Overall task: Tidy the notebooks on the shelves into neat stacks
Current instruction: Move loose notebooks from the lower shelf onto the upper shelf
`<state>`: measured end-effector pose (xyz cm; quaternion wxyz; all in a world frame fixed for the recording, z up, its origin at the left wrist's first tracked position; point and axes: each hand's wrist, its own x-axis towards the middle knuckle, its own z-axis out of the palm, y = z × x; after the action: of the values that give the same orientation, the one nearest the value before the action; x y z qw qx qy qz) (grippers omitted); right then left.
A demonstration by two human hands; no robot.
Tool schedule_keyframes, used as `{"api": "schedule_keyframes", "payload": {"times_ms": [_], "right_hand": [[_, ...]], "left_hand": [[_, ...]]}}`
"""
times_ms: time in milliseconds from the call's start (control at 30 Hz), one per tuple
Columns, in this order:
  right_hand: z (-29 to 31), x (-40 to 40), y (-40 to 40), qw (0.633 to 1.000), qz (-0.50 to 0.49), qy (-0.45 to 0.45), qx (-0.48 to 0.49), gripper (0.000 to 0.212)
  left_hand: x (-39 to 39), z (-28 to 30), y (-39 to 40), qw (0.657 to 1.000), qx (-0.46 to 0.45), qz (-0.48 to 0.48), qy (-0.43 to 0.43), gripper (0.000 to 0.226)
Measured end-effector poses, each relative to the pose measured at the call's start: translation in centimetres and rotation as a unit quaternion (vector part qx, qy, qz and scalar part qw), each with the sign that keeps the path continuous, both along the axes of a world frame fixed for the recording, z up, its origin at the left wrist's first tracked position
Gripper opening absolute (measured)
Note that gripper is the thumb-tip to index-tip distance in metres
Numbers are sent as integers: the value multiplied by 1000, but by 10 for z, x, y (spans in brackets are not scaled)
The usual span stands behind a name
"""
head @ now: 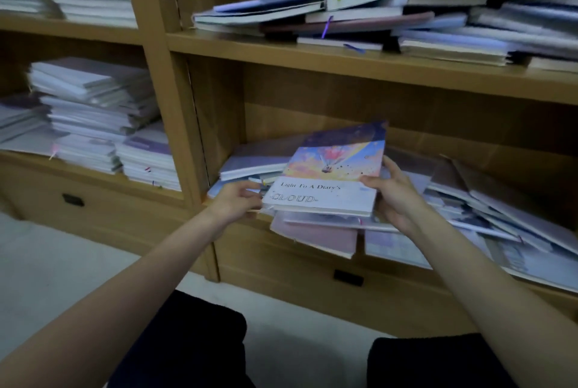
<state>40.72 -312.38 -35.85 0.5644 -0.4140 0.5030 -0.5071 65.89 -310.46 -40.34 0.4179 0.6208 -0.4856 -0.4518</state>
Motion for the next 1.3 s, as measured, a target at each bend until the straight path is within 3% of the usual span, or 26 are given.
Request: {"api": "schedule_keyframes", "payload": {"times_ms": [67,133,267,333,400,533,700,900,1067,1200,1300], "right_hand": [[-2,10,-17,999,-25,45,-17,52],[-6,11,-33,994,-53,93,-31,56],[-4,-1,-60,989,-84,121,-17,58],[-2,-15,-67,987,-97,128,1,60],[-4,-28,-71,984,-111,136,23,59],[-17,-41,-78,978,-136,147,53,38],[-21,-43,-85,980,-138,138,48,50],[-15,-51,-72,978,-179,97,44,53],[-12,-57,-53,972,-217,88,30,51],[-4,-61,-42,968,-238,78,18,46],[5,-64,-36,966,-247,80,0,43]], "left_hand": [[9,-7,-19,997,-32,22,-63,27],[20,-14,-40,973,-78,20,-217,34],[29,-28,-84,852,-109,-55,-510,54],[24,-29,-107,787,-68,-91,-606,66],[20,-32,-126,745,-25,-118,-656,74],[25,-44,-149,693,31,-119,-711,78],[36,-41,-158,668,15,-122,-734,62],[32,0,-144,629,-45,-133,-765,46],[17,39,-126,609,-119,-111,-776,29],[7,70,-115,598,-144,-96,-782,28],[7,83,-110,615,-131,-95,-772,30]]}}
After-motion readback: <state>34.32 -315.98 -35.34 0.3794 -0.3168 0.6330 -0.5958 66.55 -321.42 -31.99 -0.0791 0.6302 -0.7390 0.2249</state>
